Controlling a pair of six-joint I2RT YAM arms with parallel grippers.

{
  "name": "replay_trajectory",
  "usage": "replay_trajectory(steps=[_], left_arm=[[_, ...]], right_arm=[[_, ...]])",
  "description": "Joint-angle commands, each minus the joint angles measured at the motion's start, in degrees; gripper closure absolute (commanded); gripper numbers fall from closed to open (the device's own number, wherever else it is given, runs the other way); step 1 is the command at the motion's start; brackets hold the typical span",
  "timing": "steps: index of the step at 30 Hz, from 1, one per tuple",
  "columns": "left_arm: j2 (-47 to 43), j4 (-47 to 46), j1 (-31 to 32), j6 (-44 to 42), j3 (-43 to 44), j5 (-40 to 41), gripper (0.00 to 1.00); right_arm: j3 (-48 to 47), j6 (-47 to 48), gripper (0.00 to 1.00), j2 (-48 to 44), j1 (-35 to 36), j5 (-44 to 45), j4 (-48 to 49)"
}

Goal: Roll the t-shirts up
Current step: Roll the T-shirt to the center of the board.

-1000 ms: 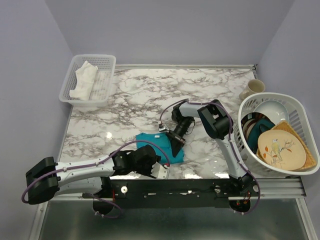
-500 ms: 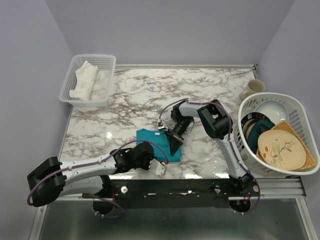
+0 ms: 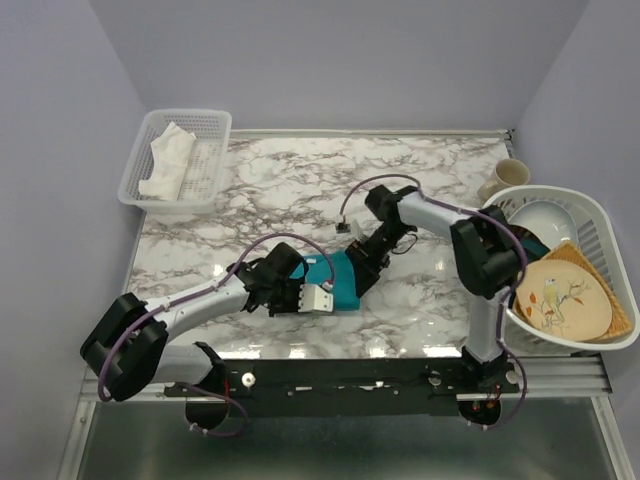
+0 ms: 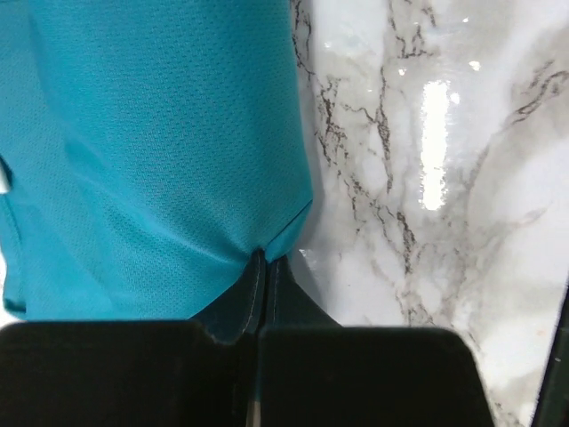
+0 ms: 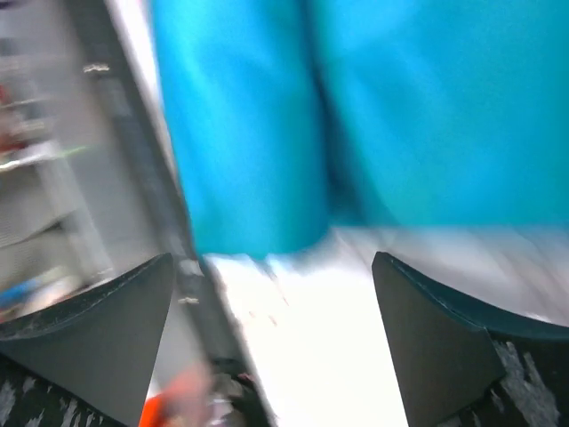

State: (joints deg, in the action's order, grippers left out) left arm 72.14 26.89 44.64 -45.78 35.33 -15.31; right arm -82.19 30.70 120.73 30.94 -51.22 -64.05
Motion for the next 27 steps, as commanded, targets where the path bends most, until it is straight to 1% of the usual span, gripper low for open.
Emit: replay_trajectory(steps=[1, 2, 3, 4, 5, 6, 7, 8, 9, 10, 11, 12, 15, 17, 22, 24, 27], left_arm=[[3.7, 10.1, -3.9, 1.1, 2.8, -11.6, 1.0], [4.7, 11.4, -4.6, 0.7, 3.8, -13.4, 1.0], [6.3, 12.1, -5.2, 0.6, 4.7, -15.3, 1.0], [6.9, 13.2, -6.3, 0.5, 6.1, -16.5, 1.0], [7.2, 13.9, -6.9, -0.2, 6.9, -17.6, 1.0], [7.6, 14.5, -7.3, -1.1, 7.5, -18.4, 1.0], [7.8, 15.5, -7.8, -2.2, 8.2, -20.4, 1.0], [8.0, 15.7, -8.1, -2.6, 8.4, -20.7, 1.0], [8.6, 15.9, -8.4, -2.6, 8.8, -21.6, 1.0], [9.0, 17.5, -9.0, -4.2, 9.7, -24.0, 1.0], [9.2, 17.7, -9.7, -4.4, 10.2, -25.0, 1.0], [9.7, 17.8, -10.2, -4.6, 10.5, -25.9, 1.0], [10.6, 19.2, -11.2, -6.2, 11.8, -29.2, 1.0], [11.1, 19.2, -11.9, -7.0, 12.2, -31.0, 1.0], [12.1, 18.7, -13.6, -7.0, 12.4, -32.8, 1.0], [12.0, 18.6, -13.9, -6.9, 12.2, -34.1, 1.0], [11.9, 18.8, -14.5, -7.2, 12.1, -35.0, 1.0]], right_arm=[[14.7, -0.7, 0.0, -18.3, -4.2, 20.2, 28.6], [18.7, 0.4, 0.0, -26.4, -4.3, 21.8, 33.2], [22.7, 1.8, 0.0, -31.5, -4.3, 23.3, 41.7], [27.1, 5.2, 0.0, -35.6, -4.2, 23.4, 45.7], [33.6, 7.0, 0.0, -42.7, -3.5, 23.0, 49.1], [36.8, 8.6, 0.0, -45.6, -2.9, 22.8, 54.1], [39.2, 10.5, 0.0, -47.5, -2.2, 22.3, 55.7], [41.5, 13.0, 0.0, -49.3, -0.4, 21.2, 54.9], [41.9, 15.8, 0.0, -51.1, 0.9, 19.2, 51.0], [42.5, 20.7, 0.0, -52.3, 2.2, 18.6, 49.9], [43.9, 21.5, 0.0, -53.6, 5.2, 19.0, 50.6], [46.7, 22.1, 0.0, -56.3, 6.8, 21.1, 54.0], [51.1, 25.5, 0.0, -58.6, 12.4, 22.6, 59.7], [51.8, 27.6, 0.0, -58.1, 15.4, 22.6, 60.5], [52.9, 29.8, 0.0, -55.5, 18.4, 20.5, 63.5], [53.1, 30.2, 0.0, -52.4, 19.5, 22.4, 67.3], [52.9, 30.5, 0.0, -47.9, 20.6, 24.8, 70.5]])
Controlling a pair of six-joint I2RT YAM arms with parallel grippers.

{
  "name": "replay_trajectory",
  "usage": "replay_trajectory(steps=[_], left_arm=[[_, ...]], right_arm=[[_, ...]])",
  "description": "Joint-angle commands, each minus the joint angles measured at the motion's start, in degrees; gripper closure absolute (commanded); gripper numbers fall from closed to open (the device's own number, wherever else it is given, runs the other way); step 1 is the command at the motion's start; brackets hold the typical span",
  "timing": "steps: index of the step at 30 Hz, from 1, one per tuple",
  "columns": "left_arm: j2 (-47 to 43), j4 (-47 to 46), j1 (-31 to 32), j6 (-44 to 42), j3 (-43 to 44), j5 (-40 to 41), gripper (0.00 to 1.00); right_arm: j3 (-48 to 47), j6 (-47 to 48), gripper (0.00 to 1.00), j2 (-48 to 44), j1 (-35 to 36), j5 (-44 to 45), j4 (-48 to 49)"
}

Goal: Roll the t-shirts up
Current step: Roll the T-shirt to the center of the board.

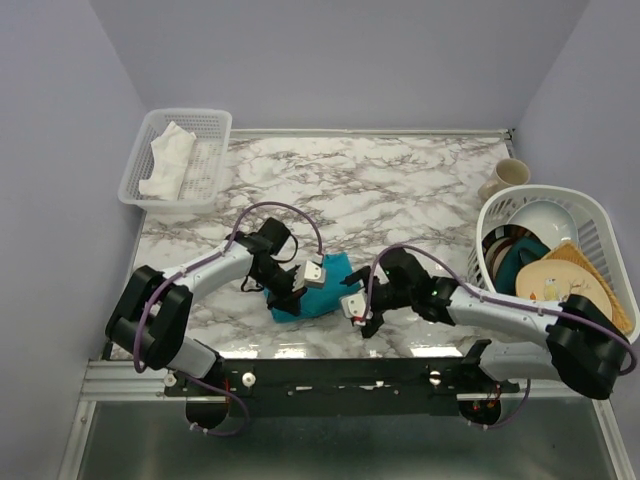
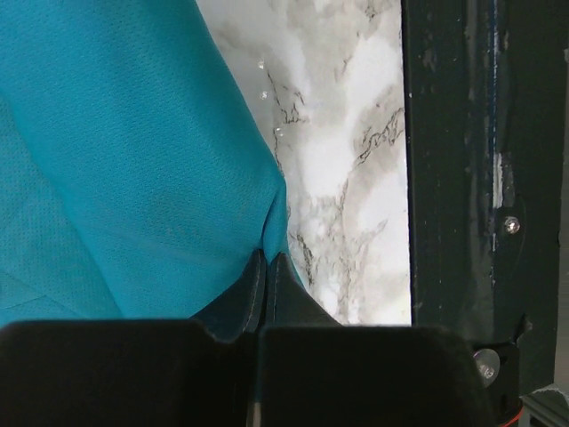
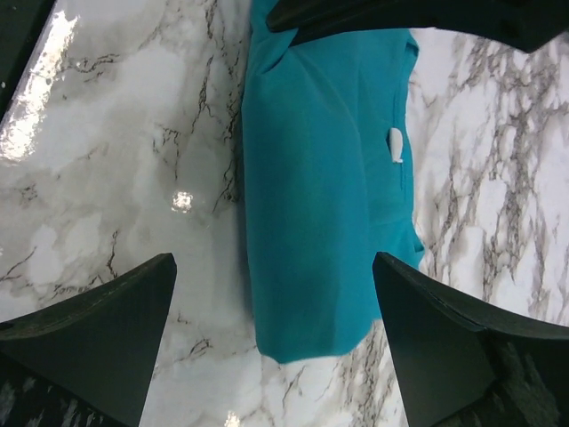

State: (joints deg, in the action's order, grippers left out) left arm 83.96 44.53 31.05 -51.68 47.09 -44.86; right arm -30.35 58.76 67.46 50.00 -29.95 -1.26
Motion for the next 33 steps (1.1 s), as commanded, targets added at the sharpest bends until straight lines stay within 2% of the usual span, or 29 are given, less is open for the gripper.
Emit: replay_trajectory(steps=[1, 6, 8, 11, 12, 14, 16, 17, 18, 20, 21, 23, 24, 26, 27, 28, 33], left_arm=[[0.0, 1.2, -1.0, -1.5, 0.2, -5.7, 1.0], [0.1, 1.7, -2.2, -2.6, 0.5, -6.6, 1.0], [0.1, 1.7, -2.7, -3.0, 0.5, -7.2, 1.0], [0.6, 2.7, -3.9, -4.8, 0.8, -9.1, 1.0], [0.7, 3.1, -4.5, -5.4, 0.8, -9.6, 1.0], [0.9, 4.5, -4.9, -7.3, 1.0, -10.2, 1.0], [1.2, 5.0, -5.7, -9.3, 0.9, -10.5, 1.0], [1.3, 5.6, -6.0, -9.8, 0.9, -10.6, 1.0], [1.5, 5.7, -6.4, -9.7, 1.0, -10.5, 1.0], [1.8, 6.3, -7.8, -9.1, 1.5, -11.0, 1.0], [2.1, 7.0, -8.3, -8.8, 1.7, -11.2, 1.0], [2.1, 9.6, -8.9, -9.8, 2.8, -10.9, 1.0], [1.6, 9.7, -9.0, -9.5, 2.9, -10.3, 1.0], [1.1, 9.3, -9.1, -6.2, 3.6, -8.5, 1.0], [1.4, 9.8, -9.2, -5.6, 4.1, -8.2, 1.0], [1.6, 10.3, -9.2, -5.1, 5.3, -8.0, 1.0], [5.4, 14.0, -9.5, -2.1, 10.2, -10.5, 1.0]], right_arm=[[1.2, 3.0, 0.0, 6.4, 1.7, 4.1, 8.6], [0.3, 2.8, 0.0, 12.1, 2.6, 8.9, 12.0], [-0.4, 3.0, 0.04, 14.0, 2.7, 9.1, 11.9], [-2.3, 2.7, 0.3, 16.2, 2.7, 9.0, 10.6], [-3.1, 2.3, 0.48, 16.6, 2.8, 9.1, 9.4], [-5.2, 0.6, 0.53, 18.0, 2.8, 10.5, 9.2], [-6.6, -0.6, 0.64, 18.6, 2.8, 11.5, 7.0], [-8.9, -0.5, 0.69, 18.8, 2.7, 11.1, 4.9], [-10.0, -0.2, 0.73, 18.8, 2.6, 10.2, -1.3], [-12.4, 1.5, 0.75, 17.7, 1.8, 5.8, -7.4], [-13.3, 2.9, 0.75, 16.3, 1.4, 3.7, -14.9], [-14.6, 4.8, 0.76, 15.2, 0.6, -0.3, -21.1], [-17.0, 5.0, 0.76, 15.3, 0.1, -1.1, -27.4], [-20.7, 7.6, 0.76, 17.5, -1.8, -4.1, -35.6], [-24.2, 8.5, 0.75, 18.9, -2.5, -4.8, -43.0], [-26.2, 11.3, 0.75, 22.8, -3.2, -6.2, -47.0], [-34.7, 11.6, 0.75, 32.5, -8.0, -9.1, -58.7]])
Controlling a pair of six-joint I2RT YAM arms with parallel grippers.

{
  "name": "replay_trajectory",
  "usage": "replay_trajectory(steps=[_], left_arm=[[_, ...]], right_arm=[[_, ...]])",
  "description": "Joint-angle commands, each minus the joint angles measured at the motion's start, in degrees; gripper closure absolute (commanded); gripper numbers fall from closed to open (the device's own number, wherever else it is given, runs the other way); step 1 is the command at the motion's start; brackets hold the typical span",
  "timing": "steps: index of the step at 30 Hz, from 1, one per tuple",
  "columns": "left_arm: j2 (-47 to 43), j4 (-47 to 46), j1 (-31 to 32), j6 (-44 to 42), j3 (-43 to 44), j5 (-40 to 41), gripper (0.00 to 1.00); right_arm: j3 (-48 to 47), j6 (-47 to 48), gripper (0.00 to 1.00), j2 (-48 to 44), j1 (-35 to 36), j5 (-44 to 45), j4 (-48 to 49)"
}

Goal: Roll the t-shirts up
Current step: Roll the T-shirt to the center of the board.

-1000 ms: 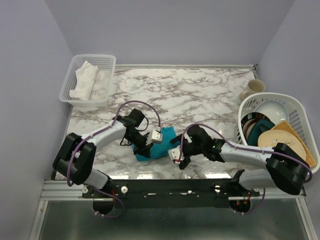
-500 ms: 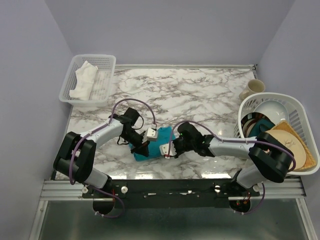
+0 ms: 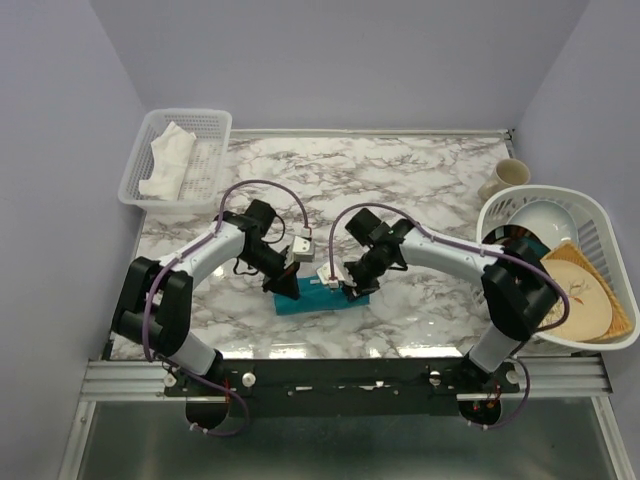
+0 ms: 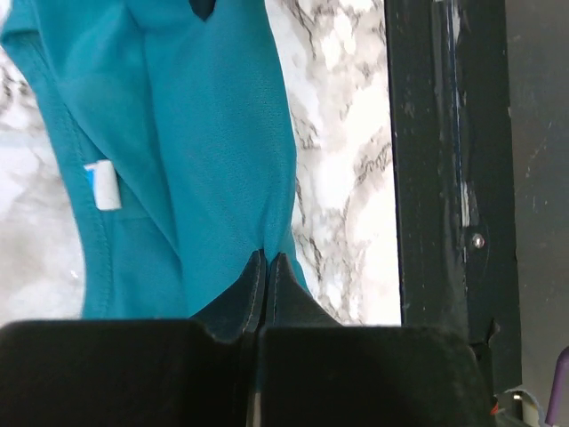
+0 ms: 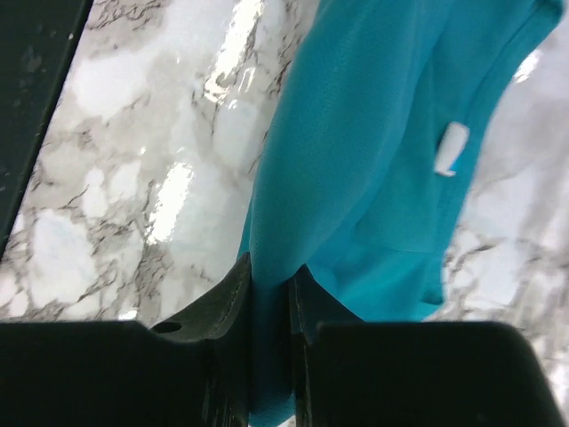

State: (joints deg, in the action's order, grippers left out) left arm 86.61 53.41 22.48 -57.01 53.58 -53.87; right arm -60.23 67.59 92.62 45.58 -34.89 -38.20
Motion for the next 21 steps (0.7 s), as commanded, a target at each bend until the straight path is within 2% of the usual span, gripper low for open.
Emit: replay_trajectory(steps=[1, 9, 15, 18, 21], left_arm=[[3.1, 5.2, -0.9, 3.5, 4.9, -1.8, 1.0], [9.5, 3.5, -1.5, 5.0, 8.1, -1.9, 1.0], [13.0, 7.1, -1.5, -2.2, 11.1, 0.2, 1.0], [13.5, 8.6, -1.6, -5.5, 10.7, 0.9, 1.0], [13.1, 7.2, -2.1, -5.1, 9.2, 1.6, 1.0]], right_arm=[[-7.4, 2.5, 0.75, 8.7, -4.1, -5.2, -22.8], [-21.2, 3.9, 0.75, 24.0, -9.2, -11.7, -38.7], [-30.8, 10.2, 0.75, 30.1, -9.6, -9.8, -49.2], [-34.2, 9.1, 0.74, 32.2, -9.7, -8.8, -49.3], [-37.6, 7.6, 0.74, 35.3, -9.7, -7.1, -49.3]])
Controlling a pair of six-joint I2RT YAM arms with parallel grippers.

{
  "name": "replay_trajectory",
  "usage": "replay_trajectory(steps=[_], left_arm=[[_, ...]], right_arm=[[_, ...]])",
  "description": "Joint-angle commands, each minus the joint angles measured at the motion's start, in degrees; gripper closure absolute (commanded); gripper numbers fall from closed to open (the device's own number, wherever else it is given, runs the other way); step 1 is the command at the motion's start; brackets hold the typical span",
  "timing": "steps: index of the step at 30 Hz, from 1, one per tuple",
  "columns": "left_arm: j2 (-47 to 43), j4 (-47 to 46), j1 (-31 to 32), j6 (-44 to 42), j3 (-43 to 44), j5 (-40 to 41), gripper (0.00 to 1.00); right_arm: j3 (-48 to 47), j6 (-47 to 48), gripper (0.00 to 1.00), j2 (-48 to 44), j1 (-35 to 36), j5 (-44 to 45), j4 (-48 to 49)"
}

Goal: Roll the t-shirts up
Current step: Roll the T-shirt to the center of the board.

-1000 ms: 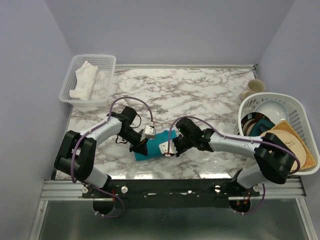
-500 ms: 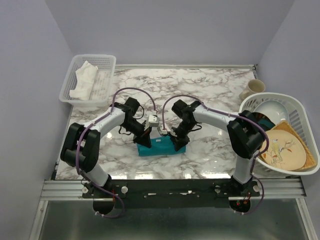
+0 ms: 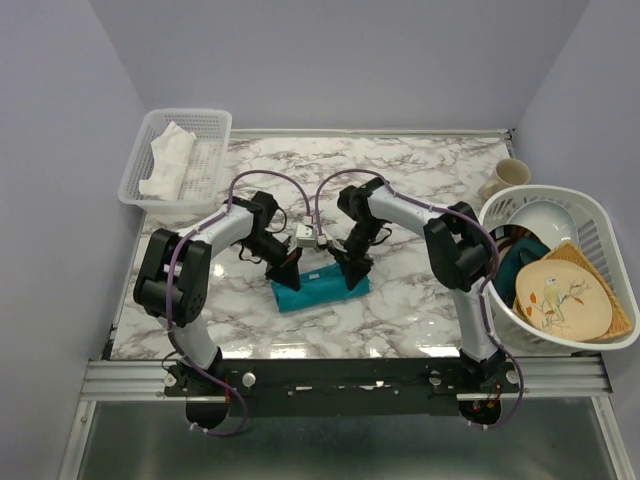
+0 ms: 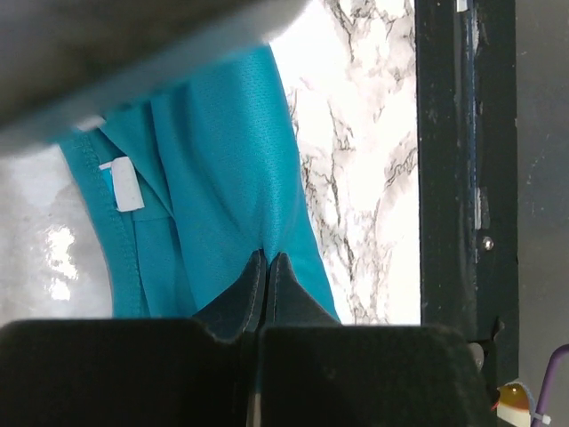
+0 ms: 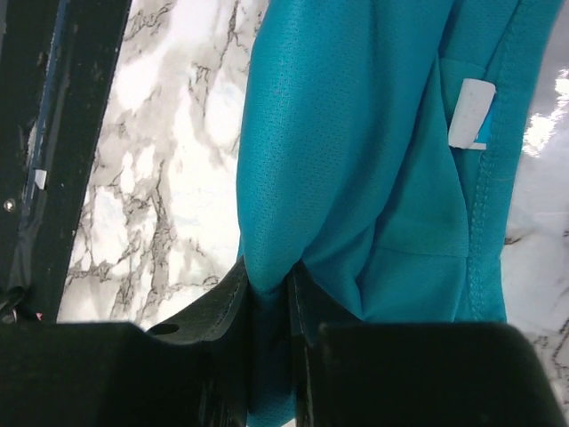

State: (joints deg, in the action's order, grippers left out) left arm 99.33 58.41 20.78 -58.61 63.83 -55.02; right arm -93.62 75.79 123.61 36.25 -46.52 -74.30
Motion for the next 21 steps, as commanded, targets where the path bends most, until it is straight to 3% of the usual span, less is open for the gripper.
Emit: replay_trajectory(steps=[1, 4, 6, 8, 10, 13, 17, 21], left_arm=[[-0.1, 0.7, -0.9, -1.3, -2.7, 3.3, 0.96], [-4.1, -10.1, -2.1, 8.1, -8.3, 8.8, 0.72], [-7.7, -18.7, -3.0, 11.9, -10.6, 13.2, 0.65], [-9.8, -27.1, -4.5, 20.3, -11.9, 23.1, 0.57], [-11.9, -29.0, -6.1, 22.1, -11.4, 28.3, 0.55], [-13.8, -28.9, -9.2, 22.3, -9.2, 29.6, 0.55], [-17.5, -28.1, -9.9, 19.5, -8.0, 28.6, 0.55], [-26.7, -27.7, -9.8, 14.4, -11.4, 23.3, 0.55]], right_arm=[[-4.8, -0.8, 0.73, 5.2, -0.4, 5.5, -13.2], [-6.9, -1.3, 0.71, 8.9, -0.4, 7.4, -13.2], [-8.9, -2.4, 0.71, 12.0, -0.3, 8.4, -13.2], [-10.8, -4.8, 0.71, 13.7, -0.3, 10.2, -13.2], [-10.9, -5.1, 0.7, 14.0, -0.2, 11.0, -13.2], [-8.9, -4.0, 0.7, 12.6, 0.3, 12.1, -13.2], [-3.1, -3.1, 0.71, 9.5, 0.4, 13.9, -13.3], [4.1, -3.6, 0.71, 6.2, 0.7, 13.1, -13.3]])
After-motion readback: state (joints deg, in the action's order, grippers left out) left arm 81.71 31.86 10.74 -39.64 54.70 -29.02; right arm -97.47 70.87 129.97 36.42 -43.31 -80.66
